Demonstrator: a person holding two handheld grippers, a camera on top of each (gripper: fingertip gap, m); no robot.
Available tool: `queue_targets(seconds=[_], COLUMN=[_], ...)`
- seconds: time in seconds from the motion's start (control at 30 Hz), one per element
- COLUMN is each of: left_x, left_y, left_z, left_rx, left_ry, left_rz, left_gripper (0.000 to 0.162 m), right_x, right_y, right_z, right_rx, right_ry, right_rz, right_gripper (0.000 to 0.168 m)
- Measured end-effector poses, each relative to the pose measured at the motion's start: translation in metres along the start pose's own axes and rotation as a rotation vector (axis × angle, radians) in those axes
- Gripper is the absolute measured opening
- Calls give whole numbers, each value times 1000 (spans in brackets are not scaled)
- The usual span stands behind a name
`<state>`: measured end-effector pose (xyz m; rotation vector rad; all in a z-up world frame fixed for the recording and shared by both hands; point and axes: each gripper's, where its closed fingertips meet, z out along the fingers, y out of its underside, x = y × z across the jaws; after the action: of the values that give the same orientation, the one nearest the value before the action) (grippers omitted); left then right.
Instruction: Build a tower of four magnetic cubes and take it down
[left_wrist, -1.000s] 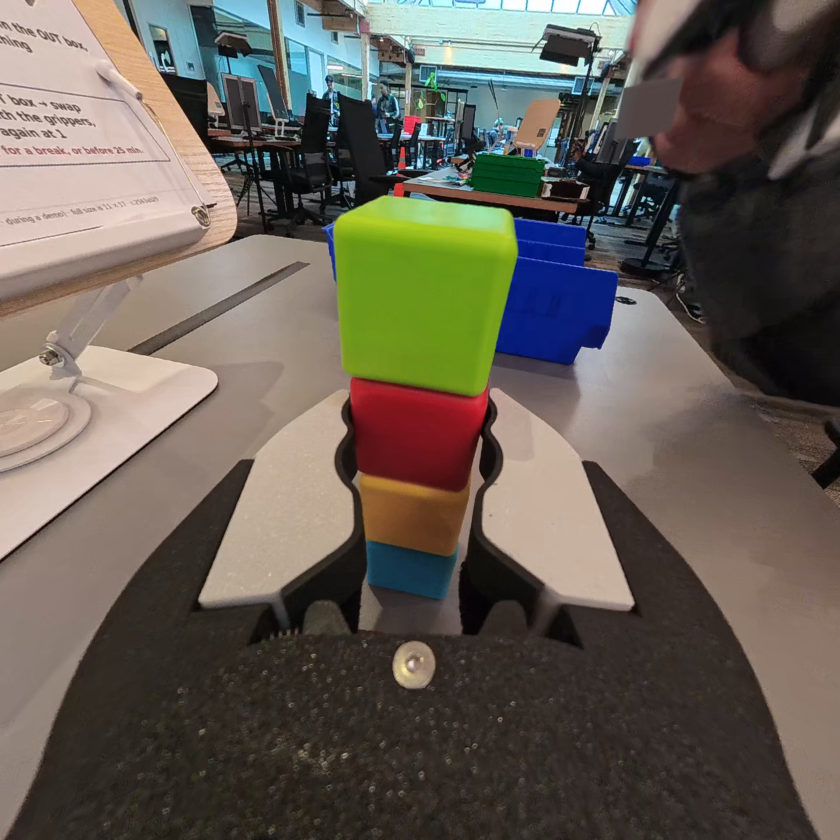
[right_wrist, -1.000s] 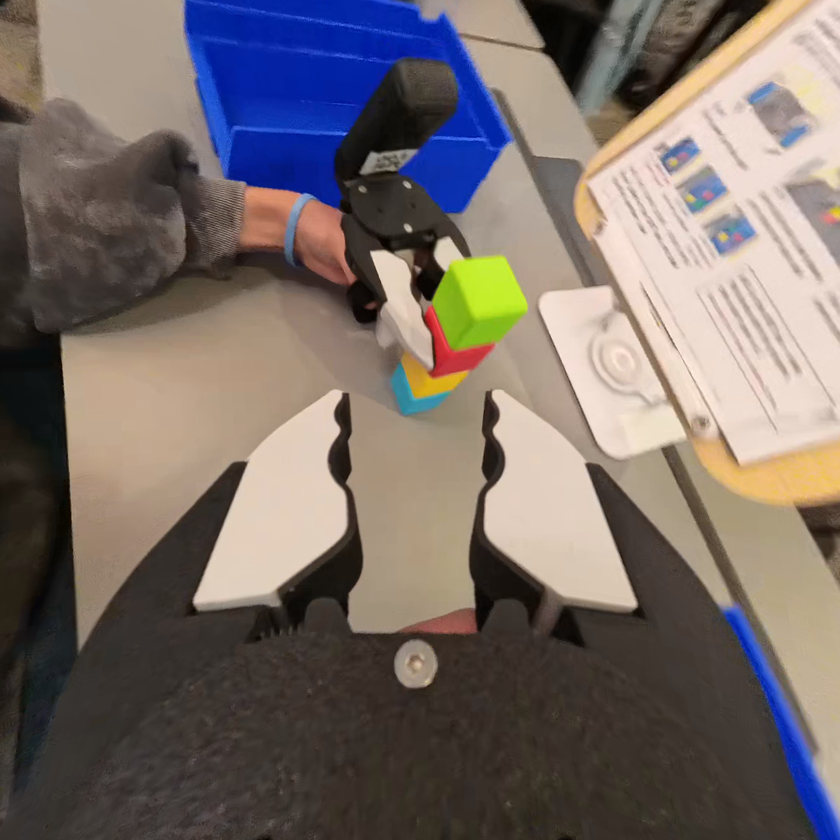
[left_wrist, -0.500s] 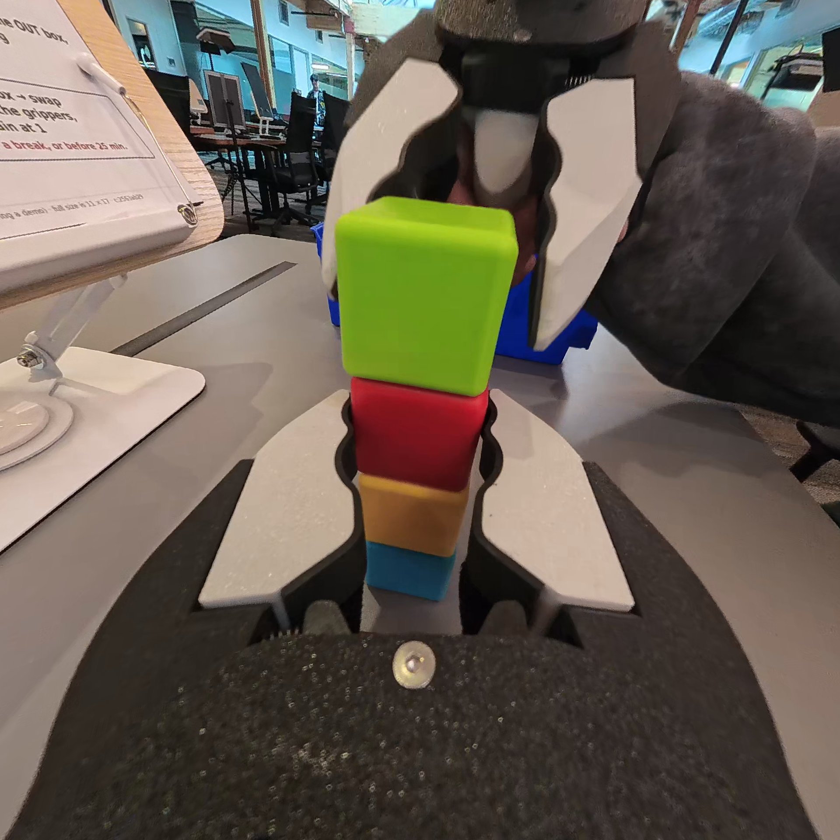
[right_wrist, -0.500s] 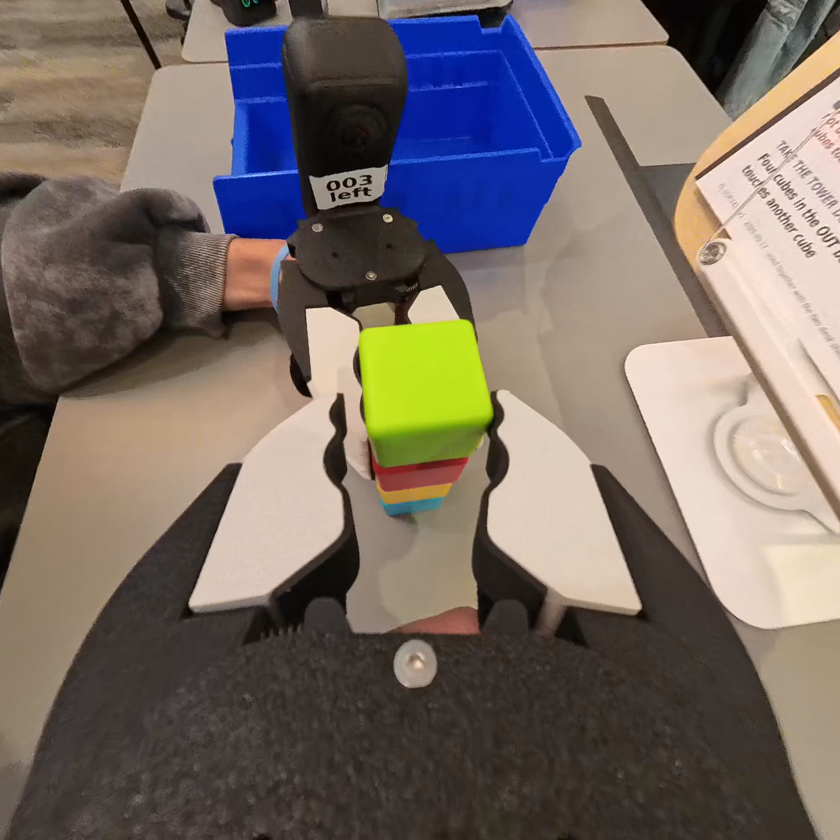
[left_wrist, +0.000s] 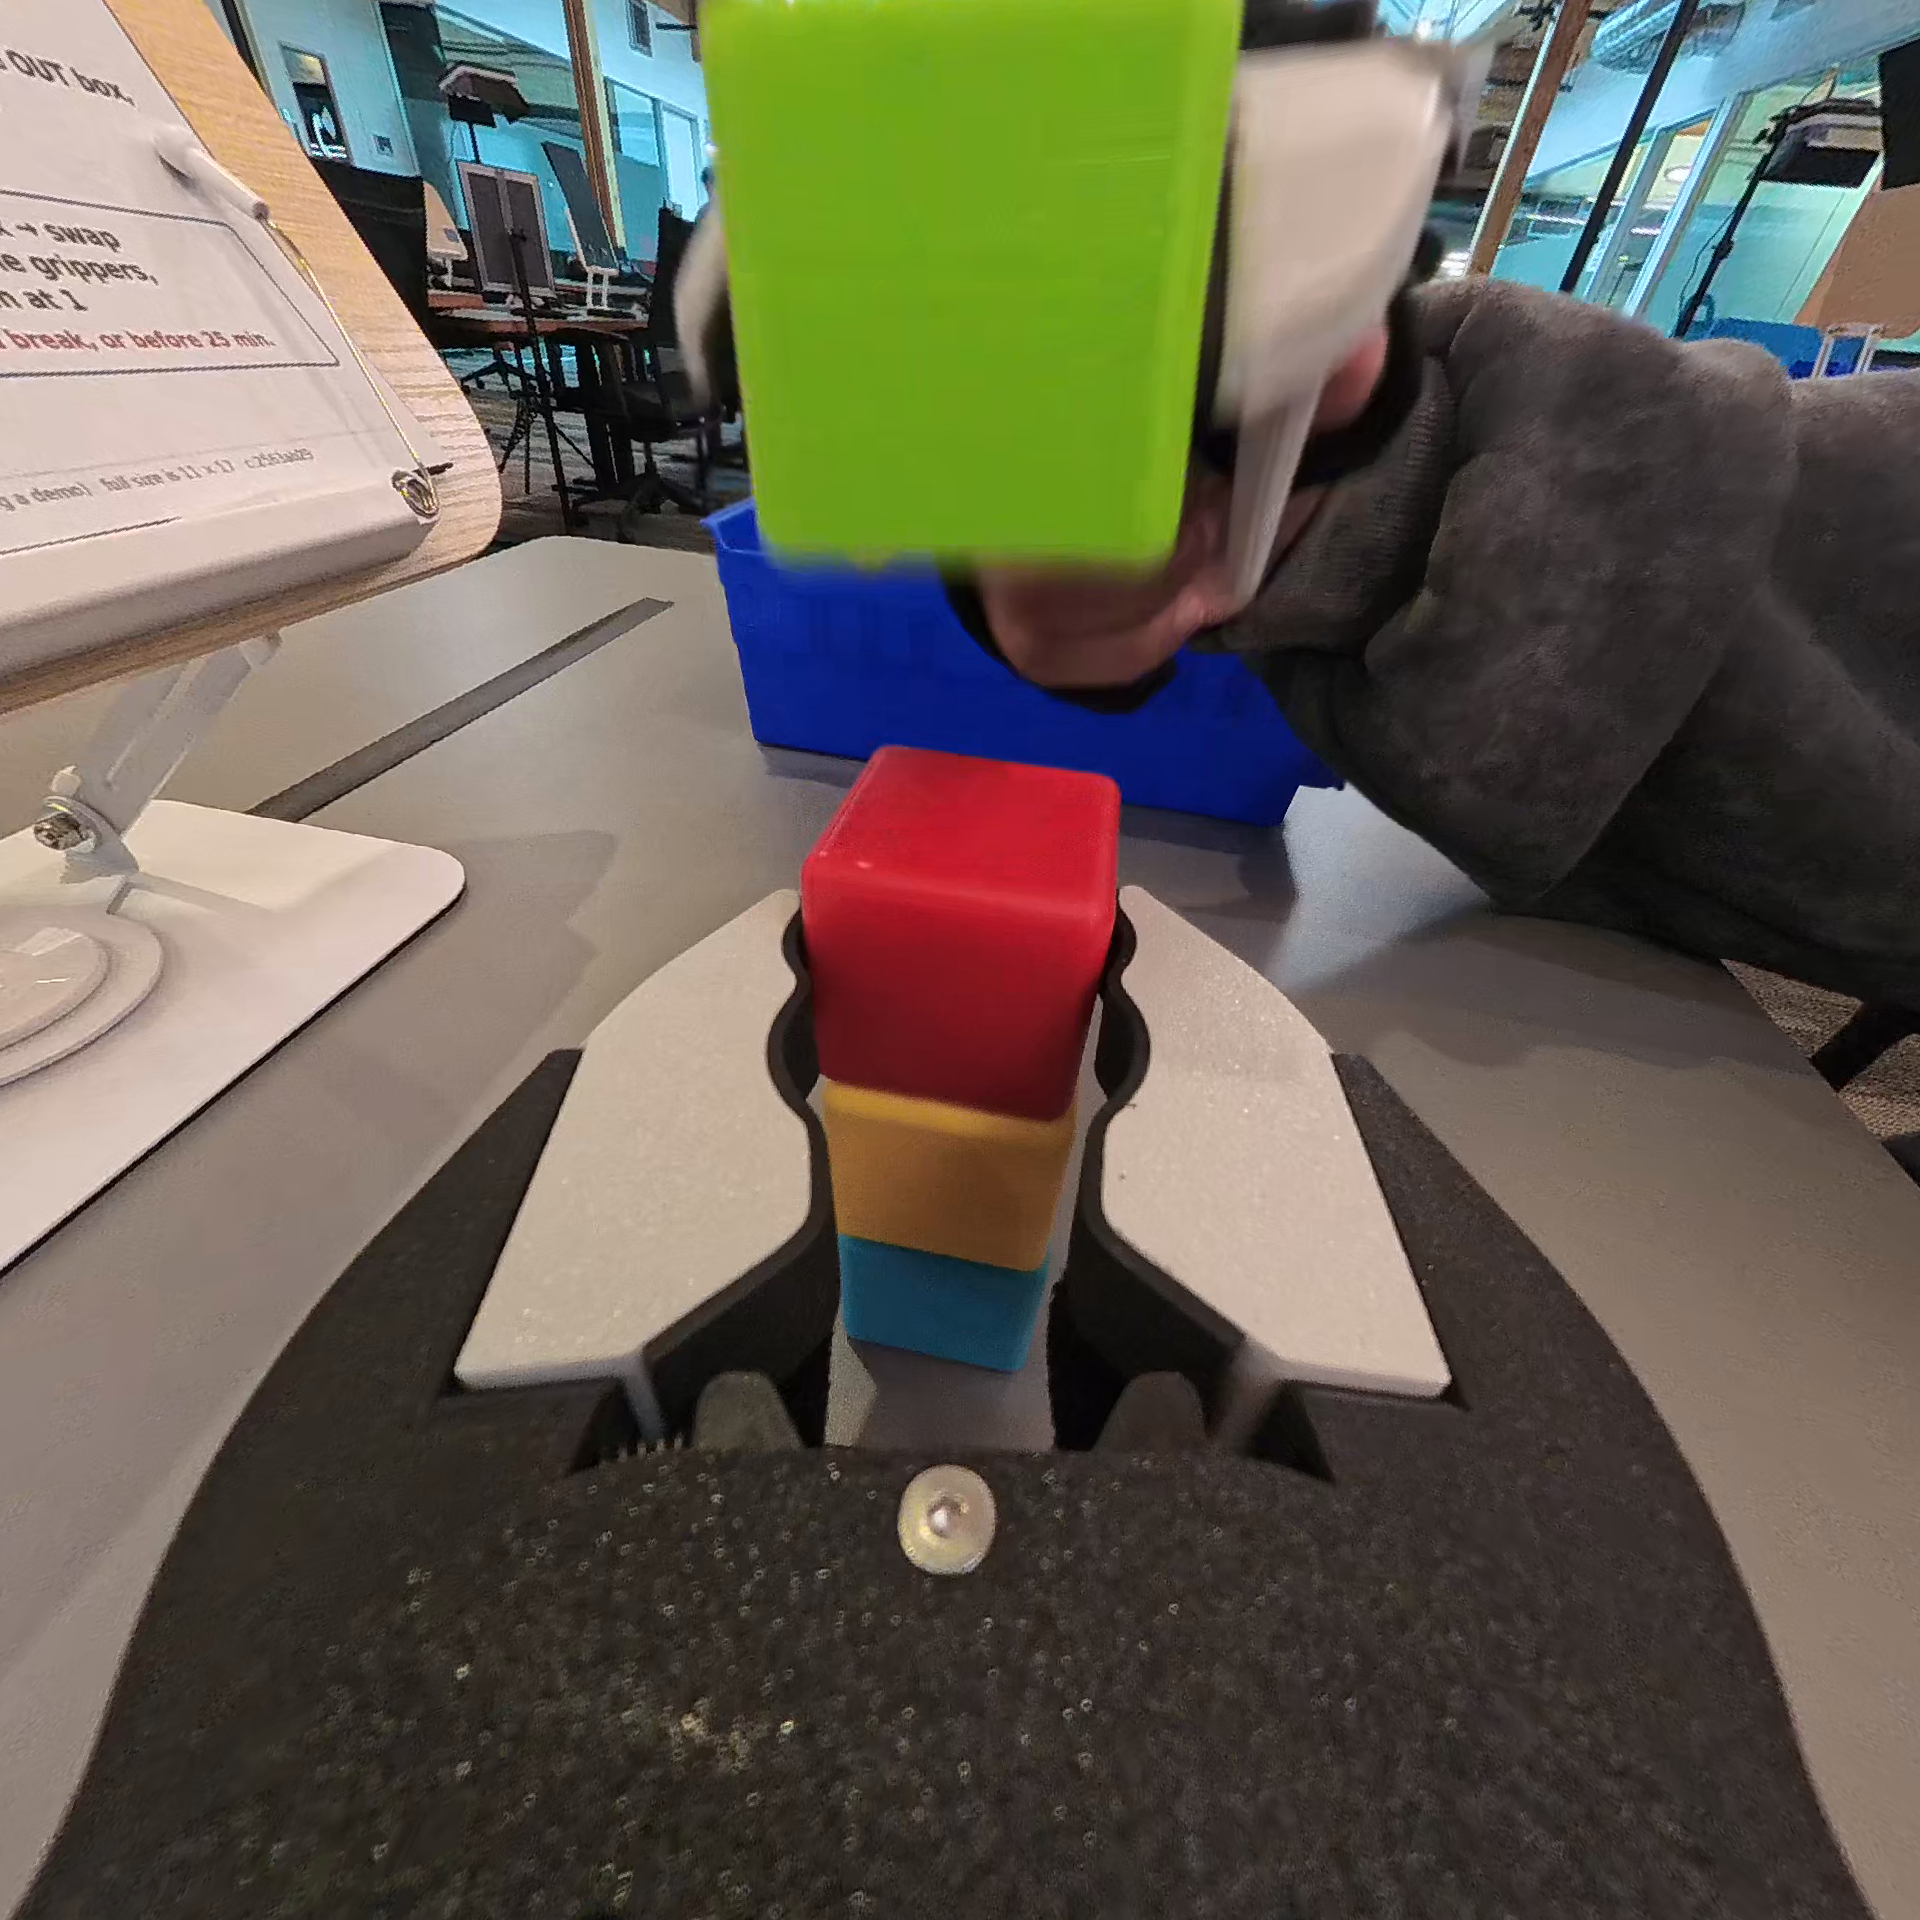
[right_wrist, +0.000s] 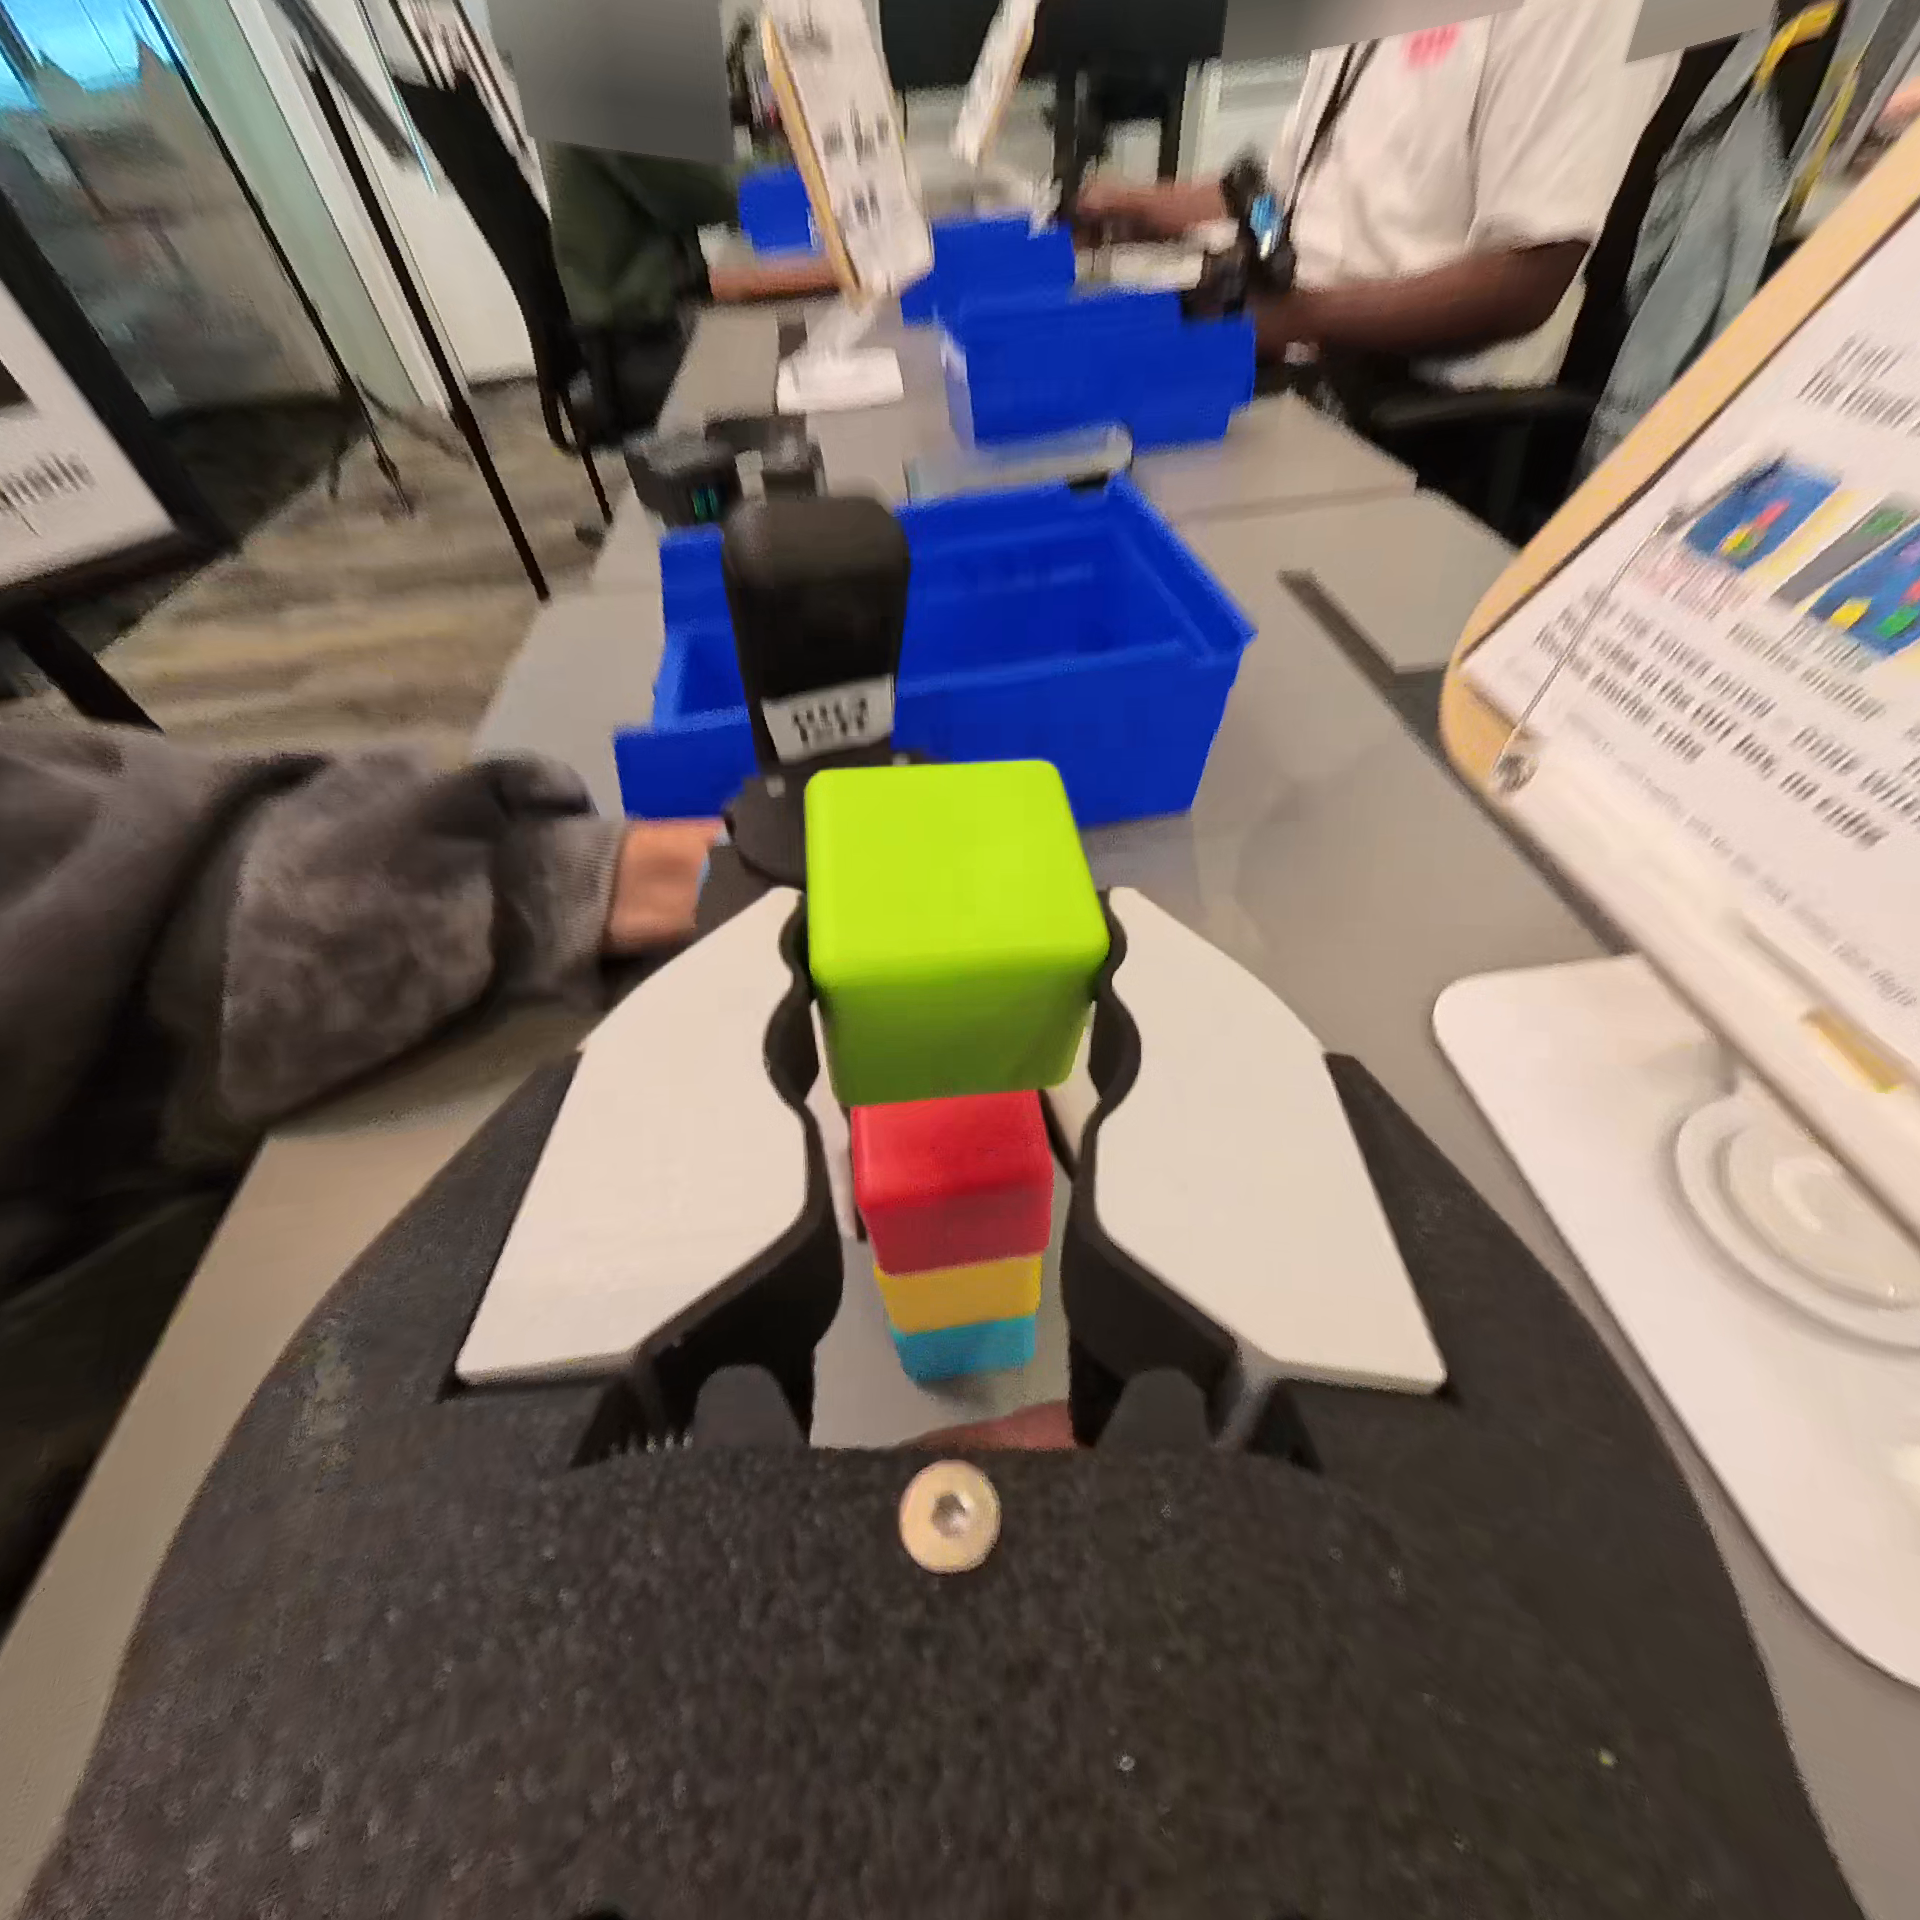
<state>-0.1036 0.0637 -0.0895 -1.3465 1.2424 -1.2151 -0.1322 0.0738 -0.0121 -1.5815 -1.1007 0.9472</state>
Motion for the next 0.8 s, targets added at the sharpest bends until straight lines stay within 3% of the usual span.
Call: queue_targets(seconds=[0.2,0.37,0.47,0.6,0.8], left_x=[0,0,0,1,1], left_y=[0,0,0,0,0], left_z=[-1,-2,-1,-1,-1], left_rx=[1,2,0,-1,-2], left_ry=[1,-2,-3,-3,-4], left_rz=[-7,-13,-6,-2,-1], left_gripper=[51,51,51,51,51], right_x=[2,35,70,110,147], right_y=[-53,-58,-27,51,154], right_z=[-50,-140,-213,-287,-284], right_rx=[22,-111,-211,-352,-398], right_ry=[93,393,614,825,929], right_rz=[-79,-79,22,330,548], right_gripper=[50,50,51,51,51])
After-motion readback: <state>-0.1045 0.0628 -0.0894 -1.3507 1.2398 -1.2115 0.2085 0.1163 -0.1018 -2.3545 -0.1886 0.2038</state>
